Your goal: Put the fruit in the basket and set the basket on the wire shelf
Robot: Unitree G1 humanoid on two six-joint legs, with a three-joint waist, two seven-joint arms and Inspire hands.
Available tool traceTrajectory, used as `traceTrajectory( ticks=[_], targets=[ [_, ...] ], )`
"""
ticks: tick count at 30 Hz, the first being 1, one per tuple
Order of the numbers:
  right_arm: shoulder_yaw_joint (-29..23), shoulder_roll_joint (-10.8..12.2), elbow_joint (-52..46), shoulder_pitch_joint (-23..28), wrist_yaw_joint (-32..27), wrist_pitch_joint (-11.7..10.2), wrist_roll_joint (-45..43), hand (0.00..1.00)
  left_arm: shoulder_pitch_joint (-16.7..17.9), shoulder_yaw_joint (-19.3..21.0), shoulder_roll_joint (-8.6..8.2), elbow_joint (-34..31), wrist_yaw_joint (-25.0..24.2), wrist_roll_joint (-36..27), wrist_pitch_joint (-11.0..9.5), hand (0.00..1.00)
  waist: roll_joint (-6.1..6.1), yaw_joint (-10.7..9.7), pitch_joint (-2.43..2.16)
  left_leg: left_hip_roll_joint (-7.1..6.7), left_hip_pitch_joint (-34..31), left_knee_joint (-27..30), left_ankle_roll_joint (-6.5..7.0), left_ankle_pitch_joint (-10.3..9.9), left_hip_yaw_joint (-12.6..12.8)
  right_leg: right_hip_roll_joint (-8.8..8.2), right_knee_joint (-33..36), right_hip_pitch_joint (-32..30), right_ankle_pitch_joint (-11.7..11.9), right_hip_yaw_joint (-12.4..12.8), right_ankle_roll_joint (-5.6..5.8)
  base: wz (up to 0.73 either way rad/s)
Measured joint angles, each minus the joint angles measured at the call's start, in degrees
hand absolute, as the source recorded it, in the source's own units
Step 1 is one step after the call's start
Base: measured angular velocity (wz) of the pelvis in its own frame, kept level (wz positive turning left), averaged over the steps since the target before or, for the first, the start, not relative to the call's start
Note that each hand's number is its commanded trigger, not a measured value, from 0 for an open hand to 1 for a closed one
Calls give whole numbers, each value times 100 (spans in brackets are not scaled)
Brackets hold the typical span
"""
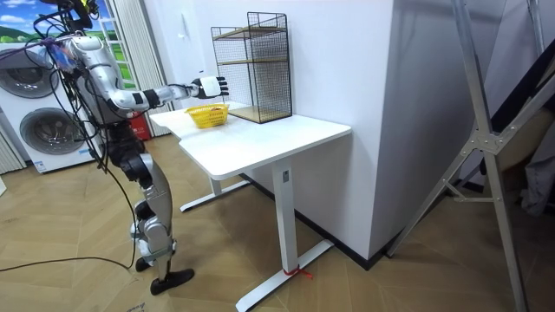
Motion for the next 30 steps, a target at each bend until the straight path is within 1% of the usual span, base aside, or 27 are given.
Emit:
traceTrajectory(
  ticks=[2, 4, 5, 6, 9, 10, 11, 12, 13, 14, 15, 16, 17, 18, 20, 21, 22, 23, 24, 25, 26, 27, 28, 29, 30],
  targets=[
    [-1, 1, 11, 1, -1, 0, -146, 0, 11, 4, -6, -11, 2, -3, 0, 0, 32, -2, -13, -1, 1, 6, 0, 0, 0, -1, -2, -1, 0, 0, 0, 0],
    [-5, 5, 16, 1, -3, 0, -180, 0, 8, 10, -13, -14, 2, -27, -3, 0, 50, -10, -13, 0, 3, 7, 0, 0, -1, -2, -2, 0, 0, 1, 0, 0],
    [-15, 7, 66, 2, -5, -4, -153, 0, 8, 22, -13, -9, 2, -213, -6, 0, 78, -16, -7, 0, 7, 10, 0, 0, -9, -4, -2, 8, 0, 2, 0, 0],
    [-23, 10, 107, 2, -12, -4, -134, 0, 8, 44, -14, -7, 2, -305, -6, 0, 81, -14, -8, 1, 10, 11, 0, 1, -10, -4, -2, 10, 0, 2, 0, 0],
    [-70, 11, 213, 111, -127, -4, -16, 0, 37, 220, -13, 26, 3, -978, -19, 0, 72, -11, -15, -1, 21, 0, 0, 1, -9, -5, -9, 17, 0, -10, 1, 0],
    [-84, 10, 209, 201, -178, -4, 199, 0, 99, 301, -11, 29, 5, -1272, -26, 0, 68, -16, -18, -1, 31, -6, 0, 1, -9, -7, -8, 25, -1, -18, 1, 0],
    [-94, 9, 211, 236, -192, -2, 357, 0, 131, 347, -11, 35, 5, -1437, -38, 0, 67, -21, -17, -1, 35, -6, 0, 1, -12, -9, -8, 30, -1, -27, 2, 0],
    [-153, 8, 210, 286, -220, -2, 629, 0, 192, 413, -7, 51, 10, -1808, -57, 0, 70, -44, -13, -3, 35, -3, 1, 1, -17, -15, -3, 30, -1, -33, 2, 3],
    [-283, 7, 202, 343, -272, -2, 785, 0, 230, 582, -13, 61, 31, -2179, -73, 0, 61, -65, -13, -7, 30, 0, 2, 2, -35, -21, 0, 29, -2, -43, 3, 5],
    [-437, 8, 181, 390, -381, -2, 909, 0, 248, 822, -16, 115, 98, -2562, -152, 0, 48, -41, -13, -8, 26, -4, 2, 2, -38, -22, 0, 31, -4, -44, 6, 4],
    [-509, 8, 181, 392, -439, -2, 1013, 0, 251, 956, -18, 150, 153, -2804, -184, 0, 44, -32, -11, -8, 27, -4, 2, 2, -38, -23, -1, 33, -4, -49, 6, 0],
    [-658, 8, 168, 394, -557, -2, 1112, 0, 267, 1223, -17, 190, 306, -3349, -219, 0, 63, -47, 3, -6, 27, -3, 2, 2, -37, -23, -1, 35, -4, -52, 6, 0],
    [-814, -2, 132, 434, -685, -3, 1169, 0, 296, 1480, -15, 186, 495, -3872, -262, 0, 56, -27, -4, -6, 34, -8, 2, 2, -51, -25, 2, 35, -4, -54, 6, 0],
    [-910, 1, 68, 506, -774, -2, 1211, 0, 298, 1639, -16, 174, 616, -4120, -278, 0, 54, -9, -7, -6, 41, -12, 2, 2, -44, -23, 2, 36, -4, -54, 6, 0],
    [-1188, 22, -124, 763, -1065, -3, 1267, 0, 306, 2292, -26, 46, 1110, -4836, -294, 0, 55, -1, -6, -8, 44, -22, 2, 1, -74, -23, -1, 48, -4, -64, 7, 0],
    [-1244, 21, -124, 804, -1143, -3, 1274, 0, 315, 2439, -24, -25, 1247, -4986, -296, 0, 55, 0, -6, -9, 42, -39, 2, 1, -76, -24, 0, 48, -4, -65, 7, 0],
    [-1374, 29, -138, 897, -1307, -2, 1290, 0, 317, 2665, -22, -294, 1548, -5350, -303, 0, 74, -6, -4, -12, 40, -39, 2, 1, -85, -28, 0, 49, -4, -62, 7, 0],
    [-1425, 31, -168, 956, -1395, -2, 1332, 0, 343, 2743, -23, -496, 1696, -5474, -302, 0, 84, -8, -3, -12, 41, -37, 2, 1, -90, -30, 0, 53, -4, -53, 6, 5],
    [-1511, 38, -228, 1065, -1582, -2, 1376, 0, 389, 2834, -17, -948, 2011, -5507, -333, 0, 104, -5, 2, -12, 37, -36, 2, 1, -87, -29, 2, 57, -4, -49, 6, 0],
    [-1560, 48, -275, 1119, -1720, -2, 1362, 0, 400, 2873, -12, -1386, 2285, -5506, -436, 0, 133, 4, 7, -12, 36, -35, 2, 1, -88, -27, 4, 56, -4, -45, 6, 0],
    [-1593, 54, -282, 1140, -1836, -3, 1330, 0, 397, 2899, -13, -1738, 2533, -5501, -562, 0, 184, -6, -1, -12, 41, -35, 2, 1, -78, -24, 3, 55, -4, -22, 6, -5],
    [-1638, 59, -284, 1157, -1872, -3, 1327, 0, 344, 2963, -26, -1939, 2653, -5492, -597, 0, 214, -6, -4, -12, 43, -35, 2, 1, -73, -25, 1, 51, -4, -11, 6, -9],
    [-1696, 59, -297, 1218, -1940, -3, 1343, 0, 316, 3038, -38, -2401, 2931, -5485, -624, 0, 246, 10, -21, -13, 21, -37, 2, 1, -64, -26, 3, 14, -4, 9, 6, -7],
    [-1745, 65, -385, 1336, -2075, -3, 1343, 0, 279, 3104, -37, -2910, 3251, -5380, -645, 0, 253, 5, -35, -15, 4, -40, 2, 2, -67, -22, 2, -1, -4, 14, 6, -5],
    [-1781, 73, -478, 1427, -2133, -3, 1337, 0, 310, 3122, -42, -3175, 3415, -5243, -670, 0, 266, 23, -41, -14, 5, -45, 2, 2, -66, -21, 3, -1, -4, 13, 6, 0]
  ],
)
